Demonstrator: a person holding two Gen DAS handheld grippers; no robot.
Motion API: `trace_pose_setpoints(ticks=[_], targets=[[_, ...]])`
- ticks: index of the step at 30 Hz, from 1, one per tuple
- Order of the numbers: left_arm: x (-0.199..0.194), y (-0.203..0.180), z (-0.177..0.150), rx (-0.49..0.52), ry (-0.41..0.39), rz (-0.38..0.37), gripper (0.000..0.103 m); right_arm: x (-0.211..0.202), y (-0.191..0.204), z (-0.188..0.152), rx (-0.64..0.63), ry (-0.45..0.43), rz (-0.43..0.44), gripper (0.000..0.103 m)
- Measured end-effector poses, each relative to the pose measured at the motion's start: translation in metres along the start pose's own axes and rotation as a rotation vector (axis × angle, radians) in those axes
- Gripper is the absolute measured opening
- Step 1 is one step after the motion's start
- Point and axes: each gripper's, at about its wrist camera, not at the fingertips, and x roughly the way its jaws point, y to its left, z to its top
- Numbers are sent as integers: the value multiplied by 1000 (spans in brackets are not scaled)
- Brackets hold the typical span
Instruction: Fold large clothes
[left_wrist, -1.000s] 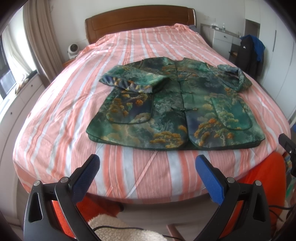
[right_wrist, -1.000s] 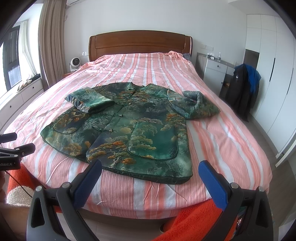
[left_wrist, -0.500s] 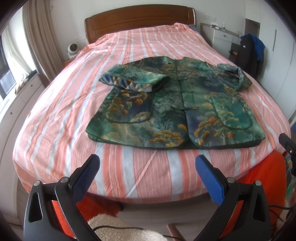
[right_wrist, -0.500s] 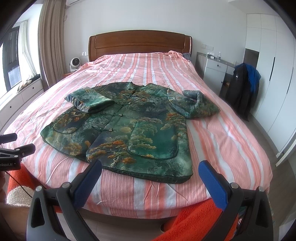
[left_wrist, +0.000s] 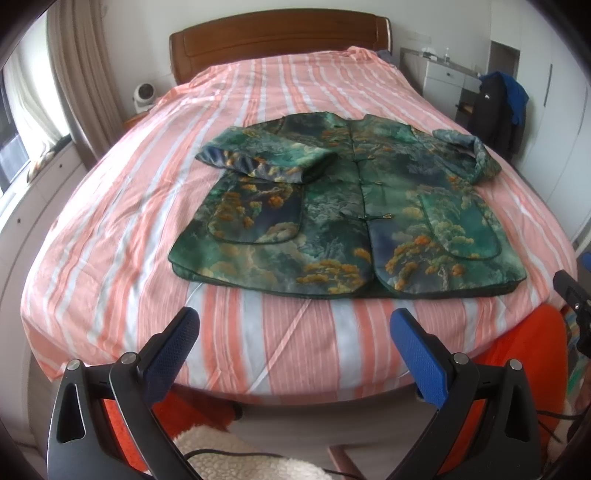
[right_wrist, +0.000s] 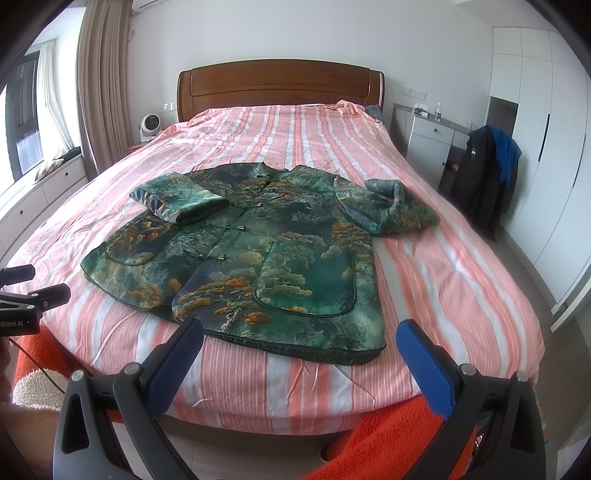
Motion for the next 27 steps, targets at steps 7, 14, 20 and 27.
trace_pose_setpoints(ticks=[7,14,20,27], targets=[[2,0,2,-10,17,-23,103,3,1,-5,-1,7,3,103],[2,-2,2,-5,16,-21,103,3,2,-5,-3,7,4,103],[5,-3,1,-3,28,-18,103,5,2,-6,-4,16,9,103],[6,-2,1,-3,29,-13,103,5,2,-6,-5,18,11,103]])
